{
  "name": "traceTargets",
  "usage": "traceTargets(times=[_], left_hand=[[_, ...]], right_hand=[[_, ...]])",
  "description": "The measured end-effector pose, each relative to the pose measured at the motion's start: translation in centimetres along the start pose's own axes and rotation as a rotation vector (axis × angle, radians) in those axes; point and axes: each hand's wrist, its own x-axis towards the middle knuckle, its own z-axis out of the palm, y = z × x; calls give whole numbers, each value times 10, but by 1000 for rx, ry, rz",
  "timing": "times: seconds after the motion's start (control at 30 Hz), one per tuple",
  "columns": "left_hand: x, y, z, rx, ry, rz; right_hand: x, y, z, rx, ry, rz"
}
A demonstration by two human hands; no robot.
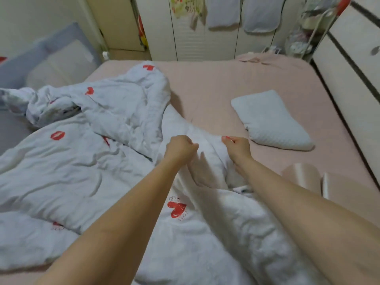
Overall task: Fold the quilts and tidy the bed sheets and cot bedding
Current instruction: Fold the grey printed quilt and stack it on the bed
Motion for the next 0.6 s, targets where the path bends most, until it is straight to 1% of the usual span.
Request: traceTargets(times=[0.03, 0.07, 0.1, 0.17, 0.2, 0.23, 0.3, 0.37, 0.43, 0.47, 0.53, 0.57, 0.6], left_hand=[[-4, 12, -9, -41, -20, 3], [-9, 24, -19, -123, -69, -46], [-13, 34, -25, -238, -152, -147], [-20, 52, -44, -438, -300, -341], [-24, 60, -56, -486, -324, -384], [-25, 61, -61, -525, -318, -408], [-27, 64, -71, -597, -295, -399], [-33, 63, -69, -684, -259, -326], [-38, 57, -61, -709, -163, -267], [-45, 53, -57, -685, -127, -248], [-57, 43, -53, -646, -82, -229], [-62, 39, -52, -638, -93, -210], [-68, 32, -53, -638, -104, -178]], right_hand=[[0, -22, -5, 24, 1, -38], [-3, -45, -10, 61, -2, -80], [-9, -63, -14, 95, -23, -111], [-29, -96, -28, 153, -129, -215], [-45, -114, -36, 173, -207, -282], [-60, -121, -40, 177, -286, -345], [-87, -131, -49, 142, -424, -432], [-111, -131, -55, 85, -545, -458], [-117, -127, -62, 39, -663, -372], [-113, -127, -67, 31, -683, -267], [-91, -123, -72, 103, -647, 80], [-76, -115, -73, 128, -609, 231], [-66, -111, -66, 99, -598, 339]])
